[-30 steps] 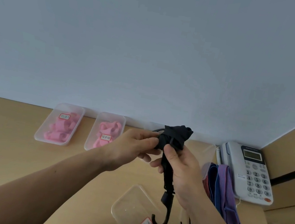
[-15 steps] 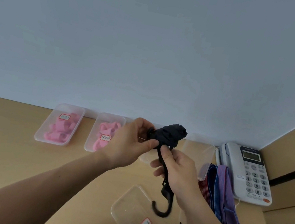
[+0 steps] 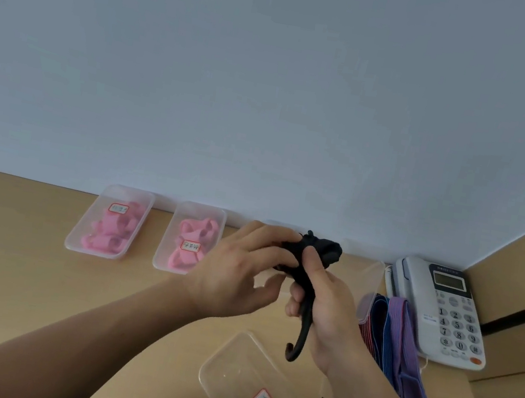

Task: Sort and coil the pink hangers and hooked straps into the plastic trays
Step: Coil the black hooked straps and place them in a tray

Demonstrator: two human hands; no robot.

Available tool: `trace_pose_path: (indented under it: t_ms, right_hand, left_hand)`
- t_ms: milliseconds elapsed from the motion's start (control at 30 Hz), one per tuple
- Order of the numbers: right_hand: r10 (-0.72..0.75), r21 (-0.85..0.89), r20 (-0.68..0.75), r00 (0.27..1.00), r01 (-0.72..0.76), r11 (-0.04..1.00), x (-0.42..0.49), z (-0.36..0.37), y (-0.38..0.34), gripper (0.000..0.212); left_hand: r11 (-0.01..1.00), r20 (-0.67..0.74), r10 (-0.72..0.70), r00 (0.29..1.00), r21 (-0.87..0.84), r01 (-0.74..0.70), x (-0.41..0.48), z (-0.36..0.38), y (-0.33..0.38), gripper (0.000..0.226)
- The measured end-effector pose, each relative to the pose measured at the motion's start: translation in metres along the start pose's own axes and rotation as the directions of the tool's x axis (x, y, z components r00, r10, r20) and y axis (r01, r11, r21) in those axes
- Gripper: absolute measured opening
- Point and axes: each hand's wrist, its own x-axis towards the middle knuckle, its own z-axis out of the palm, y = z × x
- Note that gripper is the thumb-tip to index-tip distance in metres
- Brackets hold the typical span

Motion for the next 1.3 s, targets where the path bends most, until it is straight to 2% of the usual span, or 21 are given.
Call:
trace_pose_path:
  t_ms: [67, 133, 167, 200, 267, 333, 400, 467, 533, 633, 700, 767, 833, 900, 967, 1067, 1133, 1200, 1300]
  right_hand:
    - [-0.060, -0.146, -0.028, 0.998, 0.055, 0.988, 0.000, -0.006, -0.004, 0.061]
    - [-0.098, -0.299, 0.020, 0.995, 0.099, 0.949, -0.001, -0.009, -0.006, 0.057]
    - [-0.096, -0.363, 0.068, 0.993, 0.114, 0.925, -0.001, -0.009, -0.006, 0.055]
    - [-0.080, -0.411, 0.118, 0.990, 0.122, 0.903, -0.002, -0.009, -0.005, 0.053]
    - [-0.030, -0.442, 0.177, 0.984, 0.107, 0.891, -0.003, -0.009, -0.002, 0.046]
    - [0.017, -0.393, 0.190, 0.982, 0.060, 0.917, -0.005, -0.011, -0.002, 0.044]
    - [0.060, -0.271, 0.199, 0.978, -0.004, 0.963, -0.004, -0.014, -0.006, 0.051]
    - [0.095, -0.195, 0.224, 0.970, -0.051, 0.980, -0.002, -0.017, -0.009, 0.054]
    - [0.114, -0.115, 0.255, 0.960, -0.087, 0.990, 0.000, -0.017, -0.011, 0.057]
    - [0.053, 0.099, 0.248, 0.967, -0.080, 0.992, 0.000, -0.015, -0.013, 0.038]
    - [-0.023, 0.150, 0.218, 0.976, -0.010, 0.989, 0.000, -0.016, -0.015, 0.036]
    - [-0.107, 0.091, 0.224, 0.969, 0.089, 0.992, -0.001, -0.017, -0.013, 0.041]
    - [-0.184, -0.075, 0.202, 0.962, 0.203, 0.976, -0.002, -0.015, -0.010, 0.040]
    - [-0.256, -0.272, 0.149, 0.955, 0.289, 0.918, -0.003, -0.013, -0.007, 0.034]
    - [-0.323, -0.454, 0.107, 0.940, 0.335, 0.826, -0.002, -0.012, -0.005, 0.024]
    - [-0.479, -0.693, 0.066, 0.876, 0.385, 0.609, 0.000, -0.015, -0.005, 0.015]
    - [-0.545, -0.733, 0.086, 0.834, 0.423, 0.533, 0.000, -0.015, -0.005, 0.016]
    - [-0.528, -0.671, 0.062, 0.847, 0.427, 0.606, 0.001, -0.012, -0.005, 0.014]
    - [-0.519, -0.550, -0.058, 0.853, 0.407, 0.729, 0.002, -0.006, -0.004, 0.014]
  left_hand:
    - [0.957, 0.039, -0.172, 0.984, -0.228, 0.177, -0.002, -0.008, 0.003, 0.030]
    - [0.803, 0.134, -0.444, 0.886, -0.379, 0.460, 0.004, -0.017, 0.006, 0.039]
    - [0.732, 0.230, -0.525, 0.820, -0.370, 0.572, 0.010, -0.020, 0.005, 0.046]
    - [0.686, 0.355, -0.548, 0.758, -0.328, 0.649, 0.015, -0.023, 0.002, 0.053]
    - [0.638, 0.607, -0.451, 0.654, -0.293, 0.712, 0.023, -0.027, -0.005, 0.055]
    - [0.594, 0.711, -0.355, 0.608, -0.330, 0.733, 0.023, -0.029, -0.012, 0.052]
    - [0.516, 0.734, -0.335, 0.591, -0.381, 0.767, 0.018, -0.031, -0.017, 0.057]
    - [0.431, 0.726, -0.336, 0.600, -0.448, 0.784, 0.013, -0.028, -0.017, 0.053]
    - [0.358, 0.679, -0.393, 0.620, -0.508, 0.783, 0.011, -0.024, -0.016, 0.046]
    - [0.304, 0.597, -0.482, 0.641, -0.572, 0.762, 0.011, -0.021, -0.021, 0.032]
    - [0.271, 0.589, -0.522, 0.617, -0.571, 0.775, 0.011, -0.022, -0.025, 0.028]
    - [0.233, 0.589, -0.547, 0.595, -0.576, 0.784, 0.009, -0.022, -0.028, 0.022]
    - [0.212, 0.585, -0.563, 0.584, -0.581, 0.786, 0.008, -0.021, -0.030, 0.024]
    - [0.211, 0.594, -0.568, 0.569, -0.563, 0.799, 0.006, -0.019, -0.029, 0.033]
    - [0.217, 0.613, -0.568, 0.550, -0.533, 0.818, 0.004, -0.018, -0.027, 0.042]
    - [0.235, 0.633, -0.549, 0.545, -0.509, 0.828, 0.000, -0.017, -0.023, 0.039]
    - [0.203, 0.643, -0.536, 0.547, -0.531, 0.823, -0.001, -0.016, -0.021, 0.037]
    - [0.175, 0.638, -0.529, 0.560, -0.564, 0.807, -0.001, -0.016, -0.020, 0.044]
    - [0.133, 0.597, -0.527, 0.604, -0.644, 0.753, 0.000, -0.014, -0.018, 0.049]
